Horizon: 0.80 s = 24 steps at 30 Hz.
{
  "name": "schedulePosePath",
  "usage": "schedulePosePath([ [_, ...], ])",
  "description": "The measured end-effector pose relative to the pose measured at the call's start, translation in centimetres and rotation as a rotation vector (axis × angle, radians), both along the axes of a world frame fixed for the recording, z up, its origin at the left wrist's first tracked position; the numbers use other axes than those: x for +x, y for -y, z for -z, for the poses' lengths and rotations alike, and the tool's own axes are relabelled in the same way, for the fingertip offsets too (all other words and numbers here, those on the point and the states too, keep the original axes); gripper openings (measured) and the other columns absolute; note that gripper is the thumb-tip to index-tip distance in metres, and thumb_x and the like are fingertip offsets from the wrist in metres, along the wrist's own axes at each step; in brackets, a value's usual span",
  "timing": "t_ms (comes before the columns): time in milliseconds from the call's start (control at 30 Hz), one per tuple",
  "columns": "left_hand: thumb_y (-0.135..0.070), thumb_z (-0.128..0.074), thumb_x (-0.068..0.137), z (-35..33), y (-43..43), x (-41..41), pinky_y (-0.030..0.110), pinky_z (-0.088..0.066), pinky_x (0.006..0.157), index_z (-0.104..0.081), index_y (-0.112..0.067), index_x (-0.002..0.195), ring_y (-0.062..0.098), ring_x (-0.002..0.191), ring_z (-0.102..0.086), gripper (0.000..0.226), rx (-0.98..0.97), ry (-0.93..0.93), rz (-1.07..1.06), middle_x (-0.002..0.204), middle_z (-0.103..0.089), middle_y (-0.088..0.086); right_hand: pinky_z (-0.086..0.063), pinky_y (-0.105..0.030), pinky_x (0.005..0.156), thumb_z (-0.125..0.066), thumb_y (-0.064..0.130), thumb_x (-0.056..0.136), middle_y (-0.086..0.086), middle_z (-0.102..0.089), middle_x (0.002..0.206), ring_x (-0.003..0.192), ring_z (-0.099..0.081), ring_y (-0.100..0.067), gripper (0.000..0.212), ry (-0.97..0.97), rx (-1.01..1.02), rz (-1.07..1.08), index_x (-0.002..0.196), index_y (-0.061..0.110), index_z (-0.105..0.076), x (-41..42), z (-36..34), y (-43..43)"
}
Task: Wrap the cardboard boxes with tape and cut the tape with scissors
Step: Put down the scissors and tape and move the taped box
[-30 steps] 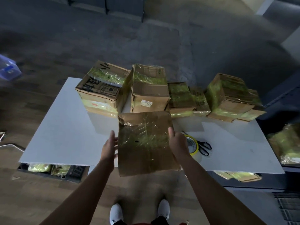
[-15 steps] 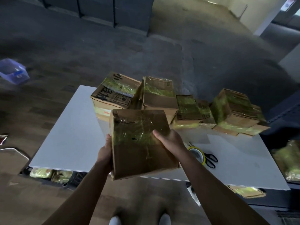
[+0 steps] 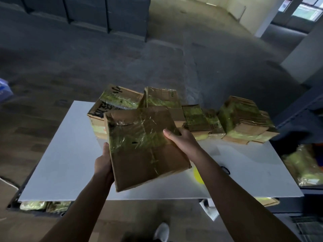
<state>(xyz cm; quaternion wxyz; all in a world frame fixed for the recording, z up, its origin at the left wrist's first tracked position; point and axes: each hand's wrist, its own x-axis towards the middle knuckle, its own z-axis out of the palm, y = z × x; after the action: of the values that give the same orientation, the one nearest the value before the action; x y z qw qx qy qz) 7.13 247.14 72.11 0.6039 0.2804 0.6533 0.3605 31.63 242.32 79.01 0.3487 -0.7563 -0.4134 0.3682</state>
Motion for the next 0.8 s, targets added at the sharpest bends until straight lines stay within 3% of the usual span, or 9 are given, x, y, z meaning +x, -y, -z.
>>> schedulePosePath([
  [100,-0.029,-0.060,0.091,-1.4,-1.5,0.3,0.028,-0.051,0.057,-0.067,-0.006,0.096,0.023,0.069,-0.065,0.025,-0.006,0.050,-0.034,0.082,-0.070,0.007,-0.048,-0.023,0.068,-0.069,0.065,0.074,0.017,-0.064,0.101,0.087,-0.062,-0.003,0.056,-0.160,0.035,-0.002,0.115,0.028,-0.058,0.4,-1.0,-1.4],
  [233,-0.027,-0.052,0.095,-4.0,-4.4,0.4,0.041,-0.050,0.087,-0.063,-0.007,0.099,0.030,0.089,-0.061,0.022,0.077,-0.026,-0.036,0.096,-0.066,0.010,-0.038,-0.017,0.067,-0.061,0.075,0.069,0.022,-0.050,0.110,0.097,-0.051,0.000,0.089,-0.277,0.002,-0.119,0.143,0.033,-0.034,1.1,-2.5,-4.4],
  [300,-0.024,-0.049,0.096,-5.5,-5.8,0.3,0.037,-0.048,0.076,-0.060,-0.005,0.095,0.027,0.083,-0.056,0.022,0.152,-0.094,-0.052,0.087,-0.063,0.008,-0.042,-0.013,0.067,-0.062,0.072,0.070,0.026,-0.053,0.103,0.091,-0.053,0.005,0.083,-0.290,0.003,-0.178,0.139,0.033,-0.038,1.3,-3.0,-6.2],
  [367,-0.021,-0.052,0.089,-7.2,-6.9,0.2,0.032,-0.044,0.059,-0.063,0.001,0.084,0.025,0.068,-0.055,0.026,0.215,-0.196,-0.117,0.075,-0.062,0.012,-0.051,-0.026,0.082,-0.065,0.070,0.071,0.013,-0.063,0.106,0.098,-0.062,-0.010,0.066,-0.296,0.004,-0.188,0.125,0.034,-0.054,1.2,-3.0,-8.2],
  [433,-0.018,-0.049,0.086,-8.7,-7.9,0.3,0.032,-0.036,0.054,-0.060,0.008,0.077,0.025,0.062,-0.046,0.030,0.323,-0.302,-0.161,0.068,-0.054,0.017,-0.051,-0.038,0.089,-0.062,0.069,0.075,0.000,-0.069,0.104,0.100,-0.065,-0.025,0.054,-0.285,0.014,-0.194,0.109,0.028,-0.065,1.1,-2.8,-10.0],
  [567,-0.019,-0.045,0.090,-11.0,-9.8,-0.1,0.034,-0.032,0.055,-0.057,0.006,0.071,0.020,0.059,-0.042,0.033,0.454,-0.422,-0.299,0.064,-0.050,0.013,-0.051,-0.027,0.073,-0.057,0.070,0.078,0.005,-0.071,0.097,0.093,-0.066,-0.016,0.045,-0.290,0.079,-0.214,0.100,0.031,-0.068,0.4,-3.1,-12.8],
  [667,-0.024,-0.037,0.098,-12.6,-11.4,-1.4,0.034,-0.037,0.057,-0.054,-0.009,0.076,0.024,0.066,-0.048,0.031,0.490,-0.508,-0.174,0.069,-0.053,0.010,-0.052,-0.028,0.073,-0.058,0.067,0.080,0.003,-0.070,0.100,0.096,-0.067,-0.019,0.050,-0.301,0.141,-0.182,0.105,0.024,-0.069,-1.0,-3.1,-15.0],
  [733,-0.036,-0.036,0.101,-13.4,-12.8,-2.6,0.034,-0.043,0.065,-0.061,-0.013,0.091,0.025,0.073,-0.056,0.035,0.520,-0.496,-0.098,0.077,-0.060,0.008,-0.053,-0.039,0.088,-0.058,0.069,0.079,-0.004,-0.067,0.113,0.106,-0.064,-0.025,0.065,-0.322,0.146,-0.145,0.118,0.017,-0.064,-2.4,-3.0,-16.5],
  [800,-0.055,-0.042,0.094,-14.6,-14.1,-3.8,0.031,-0.047,0.065,-0.068,-0.013,0.087,0.016,0.072,-0.061,0.050,0.510,-0.318,-0.093,0.078,-0.065,0.003,-0.043,-0.046,0.104,-0.055,0.073,0.077,-0.011,-0.053,0.137,0.124,-0.053,-0.031,0.088,-0.316,0.125,-0.109,0.140,0.012,-0.045,-4.0,-2.9,-18.1],
])
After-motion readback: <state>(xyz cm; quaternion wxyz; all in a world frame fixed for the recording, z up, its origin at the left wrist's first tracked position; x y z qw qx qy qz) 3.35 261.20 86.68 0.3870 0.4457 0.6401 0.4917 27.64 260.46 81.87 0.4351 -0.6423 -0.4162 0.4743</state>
